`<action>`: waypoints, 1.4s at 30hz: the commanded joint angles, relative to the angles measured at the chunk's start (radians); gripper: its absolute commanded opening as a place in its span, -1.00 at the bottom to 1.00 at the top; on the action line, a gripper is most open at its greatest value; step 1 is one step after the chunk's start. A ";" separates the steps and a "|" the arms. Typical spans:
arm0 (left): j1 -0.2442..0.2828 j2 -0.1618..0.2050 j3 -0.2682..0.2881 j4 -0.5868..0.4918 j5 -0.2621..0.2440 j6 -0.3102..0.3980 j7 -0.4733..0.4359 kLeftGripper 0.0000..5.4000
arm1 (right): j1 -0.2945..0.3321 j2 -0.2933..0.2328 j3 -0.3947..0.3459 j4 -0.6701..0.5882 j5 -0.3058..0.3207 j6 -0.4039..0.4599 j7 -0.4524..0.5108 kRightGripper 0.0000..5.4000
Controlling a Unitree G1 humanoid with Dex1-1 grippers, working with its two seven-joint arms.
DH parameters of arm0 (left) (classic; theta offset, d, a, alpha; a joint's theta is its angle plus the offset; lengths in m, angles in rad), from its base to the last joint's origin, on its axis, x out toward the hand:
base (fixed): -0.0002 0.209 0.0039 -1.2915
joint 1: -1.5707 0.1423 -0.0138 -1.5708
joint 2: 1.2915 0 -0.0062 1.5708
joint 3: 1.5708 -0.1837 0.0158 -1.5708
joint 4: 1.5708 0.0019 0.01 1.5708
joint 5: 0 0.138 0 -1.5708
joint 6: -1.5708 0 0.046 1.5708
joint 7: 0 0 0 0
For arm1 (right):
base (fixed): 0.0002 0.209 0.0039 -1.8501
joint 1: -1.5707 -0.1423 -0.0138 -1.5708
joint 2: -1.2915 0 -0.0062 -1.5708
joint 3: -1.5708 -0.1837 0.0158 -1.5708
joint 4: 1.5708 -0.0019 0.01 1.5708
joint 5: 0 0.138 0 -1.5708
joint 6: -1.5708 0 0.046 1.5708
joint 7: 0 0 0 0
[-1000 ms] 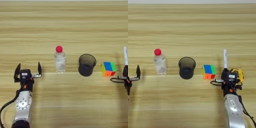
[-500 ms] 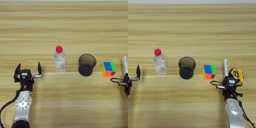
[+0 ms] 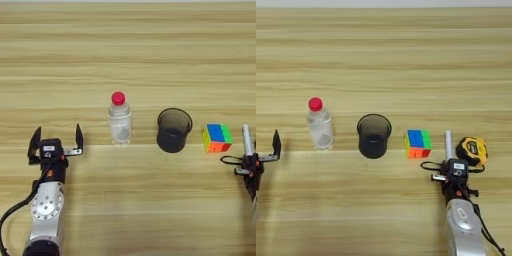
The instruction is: Move the objects on the table
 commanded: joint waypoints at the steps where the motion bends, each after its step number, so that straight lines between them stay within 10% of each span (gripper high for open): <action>1: 0.001 0.007 -0.001 0.001 0.001 0.003 0.000 1.00 | -0.005 -0.003 -0.002 -0.006 -0.004 -0.028 -0.011 -0.26; 34: 0.028 0.001 -0.039 -0.096 0.014 0.010 -0.035 1.00 | -0.017 0.020 0.026 -0.015 -0.027 -0.197 -0.049 0.98; 42: 0.067 -0.003 -0.111 -0.178 -0.029 0.042 -0.152 1.00 | -0.026 0.021 0.029 0.000 -0.026 -0.201 -0.052 0.99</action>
